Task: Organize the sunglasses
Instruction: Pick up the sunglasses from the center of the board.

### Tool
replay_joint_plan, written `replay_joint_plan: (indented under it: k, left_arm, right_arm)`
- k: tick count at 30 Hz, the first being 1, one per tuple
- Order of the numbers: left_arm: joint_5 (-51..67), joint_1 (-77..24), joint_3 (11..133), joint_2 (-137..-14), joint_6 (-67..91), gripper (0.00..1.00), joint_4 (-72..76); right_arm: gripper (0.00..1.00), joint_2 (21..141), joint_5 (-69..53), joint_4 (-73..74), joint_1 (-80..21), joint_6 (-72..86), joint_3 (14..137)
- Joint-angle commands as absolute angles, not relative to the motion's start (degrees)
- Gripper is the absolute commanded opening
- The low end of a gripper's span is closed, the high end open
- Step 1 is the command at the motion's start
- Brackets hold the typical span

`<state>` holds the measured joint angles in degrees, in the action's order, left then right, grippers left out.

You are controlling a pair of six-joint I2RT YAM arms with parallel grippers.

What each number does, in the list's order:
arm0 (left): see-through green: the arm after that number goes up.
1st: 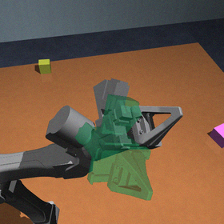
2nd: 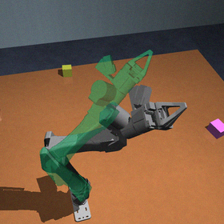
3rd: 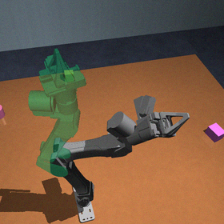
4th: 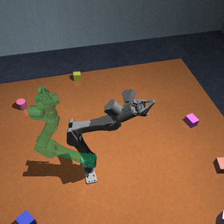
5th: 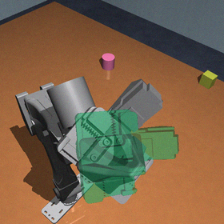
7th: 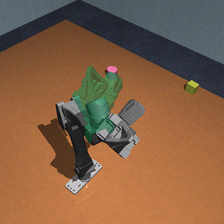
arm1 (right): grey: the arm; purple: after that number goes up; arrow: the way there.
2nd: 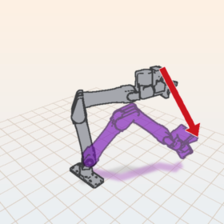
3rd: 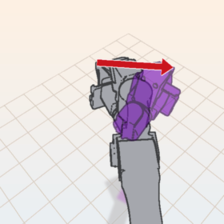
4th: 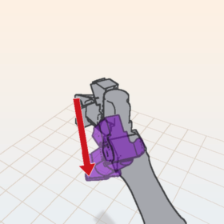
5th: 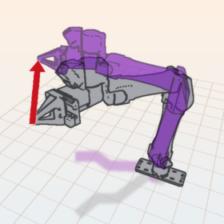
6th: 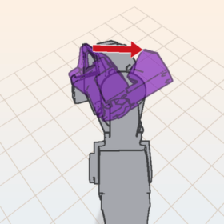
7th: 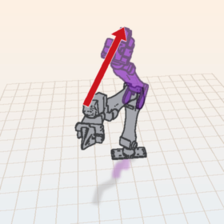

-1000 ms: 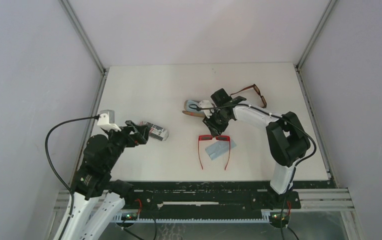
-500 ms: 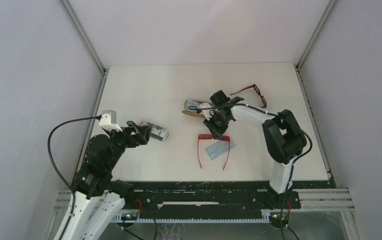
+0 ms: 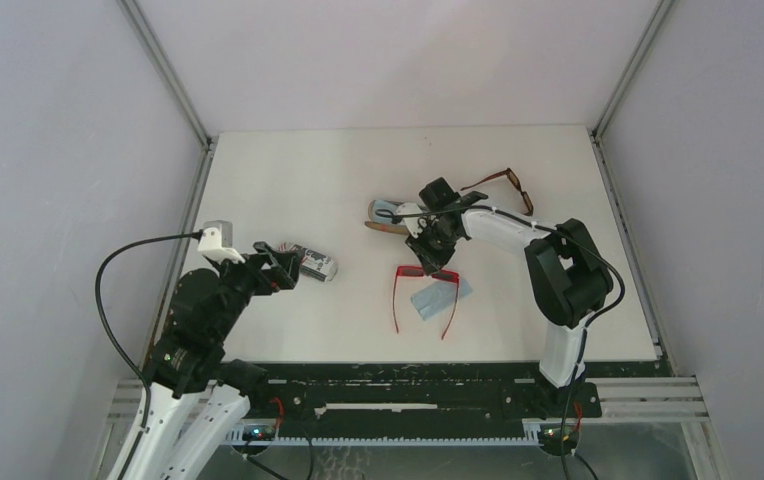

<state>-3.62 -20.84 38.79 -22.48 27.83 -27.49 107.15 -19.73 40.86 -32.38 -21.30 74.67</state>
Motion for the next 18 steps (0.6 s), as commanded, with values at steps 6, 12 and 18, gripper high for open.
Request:
replay_joint_plan:
  k: [6,12,18]
  left_arm:
    - [-2.2,-20.5,38.3,-23.1,28.2,1.0,-25.4]
    - [-2.6,-20.6,38.1,-23.8,28.7,1.0,-25.8]
    - [-4.8,-20.5,39.2,-26.7,29.9,1.0,-26.7]
  right_arm:
    - [0.14,106.6,-21.2,41.1,-32.6,-22.3,77.2]
    - [0.06,107.0,-20.8,41.9,-32.5,-22.4,77.2]
    - [0.0,102.6,-17.9,42.2,-33.0,-20.8,77.2]
